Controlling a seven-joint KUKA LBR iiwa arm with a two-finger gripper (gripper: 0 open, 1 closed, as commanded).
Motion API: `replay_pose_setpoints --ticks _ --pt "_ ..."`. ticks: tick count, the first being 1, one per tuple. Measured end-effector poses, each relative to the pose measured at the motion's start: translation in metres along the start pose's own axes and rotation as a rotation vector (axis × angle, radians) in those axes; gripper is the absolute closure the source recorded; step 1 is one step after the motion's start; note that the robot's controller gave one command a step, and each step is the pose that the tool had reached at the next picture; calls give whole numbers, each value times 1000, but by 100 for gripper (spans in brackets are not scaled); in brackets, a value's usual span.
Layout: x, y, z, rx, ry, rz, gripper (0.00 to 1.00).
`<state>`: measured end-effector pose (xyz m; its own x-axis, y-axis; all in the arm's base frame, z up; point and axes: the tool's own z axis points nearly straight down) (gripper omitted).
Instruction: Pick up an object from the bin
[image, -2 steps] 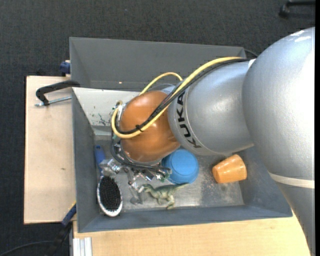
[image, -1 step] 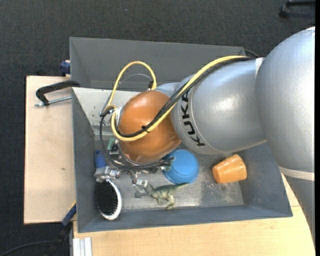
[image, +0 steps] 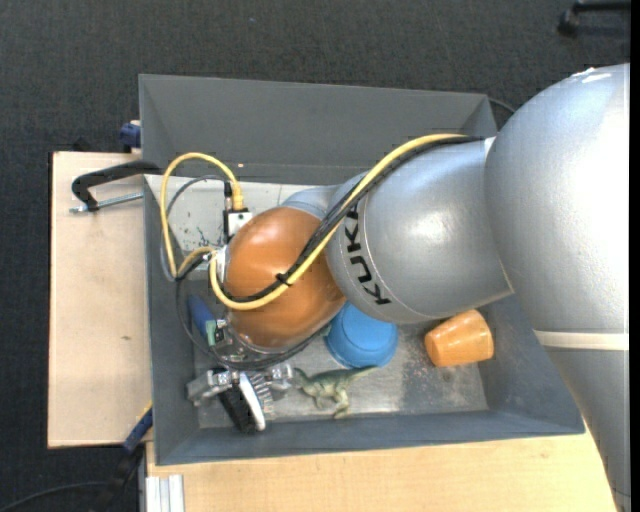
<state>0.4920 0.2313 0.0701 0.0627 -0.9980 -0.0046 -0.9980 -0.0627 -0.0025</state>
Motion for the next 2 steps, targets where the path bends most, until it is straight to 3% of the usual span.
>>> replay_pose_setpoints --ticks 1,2 --pt "-2 0 -1 -1 -1 3 0" --pt "-2 0 0 -2 -1 1 100"
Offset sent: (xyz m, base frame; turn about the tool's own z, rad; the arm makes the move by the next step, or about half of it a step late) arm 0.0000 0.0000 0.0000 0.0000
